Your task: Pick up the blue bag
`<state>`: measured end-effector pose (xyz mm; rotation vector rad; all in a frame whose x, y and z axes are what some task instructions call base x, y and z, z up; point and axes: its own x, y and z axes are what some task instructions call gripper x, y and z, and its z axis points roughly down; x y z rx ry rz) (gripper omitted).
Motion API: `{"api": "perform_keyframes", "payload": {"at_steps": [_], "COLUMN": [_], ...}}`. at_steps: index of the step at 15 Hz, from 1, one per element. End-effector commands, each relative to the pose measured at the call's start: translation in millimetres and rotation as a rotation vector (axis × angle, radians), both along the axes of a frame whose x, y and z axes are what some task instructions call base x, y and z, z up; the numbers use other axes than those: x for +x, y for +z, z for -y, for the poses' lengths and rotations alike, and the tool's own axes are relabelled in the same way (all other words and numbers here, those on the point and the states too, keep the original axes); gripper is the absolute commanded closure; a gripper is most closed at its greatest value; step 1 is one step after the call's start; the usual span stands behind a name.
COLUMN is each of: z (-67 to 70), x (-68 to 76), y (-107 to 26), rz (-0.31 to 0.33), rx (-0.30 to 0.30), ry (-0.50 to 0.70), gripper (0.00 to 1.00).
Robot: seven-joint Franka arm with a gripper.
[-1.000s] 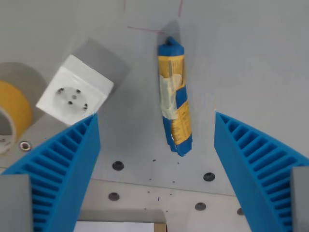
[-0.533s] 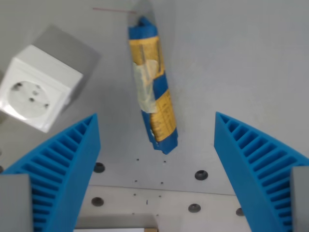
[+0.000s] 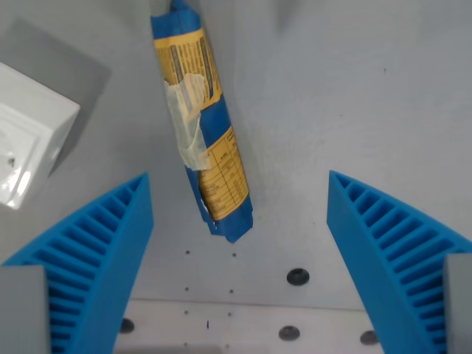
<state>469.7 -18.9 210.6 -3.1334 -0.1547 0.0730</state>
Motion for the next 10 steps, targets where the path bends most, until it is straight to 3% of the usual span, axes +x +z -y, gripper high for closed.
{"api": "perform_keyframes", "payload": {"at_steps": [1, 4, 7, 8, 10], "z": [1.2, -0.3, 0.9, 1.5, 1.5], "x": [8.4, -3.9, 0.2, -0.9, -0.9], "y": [-17.5, -32.8, -47.7, -52.8, -52.8], "rz": [0.077, 0.068, 0.094, 0.095, 0.095], "rx": [0.007, 0.01, 0.011, 0.012, 0.012], "ry": [0.014, 0.014, 0.012, 0.01, 0.01], "gripper": [0.0, 0.0, 0.0, 1.0, 1.0]}}
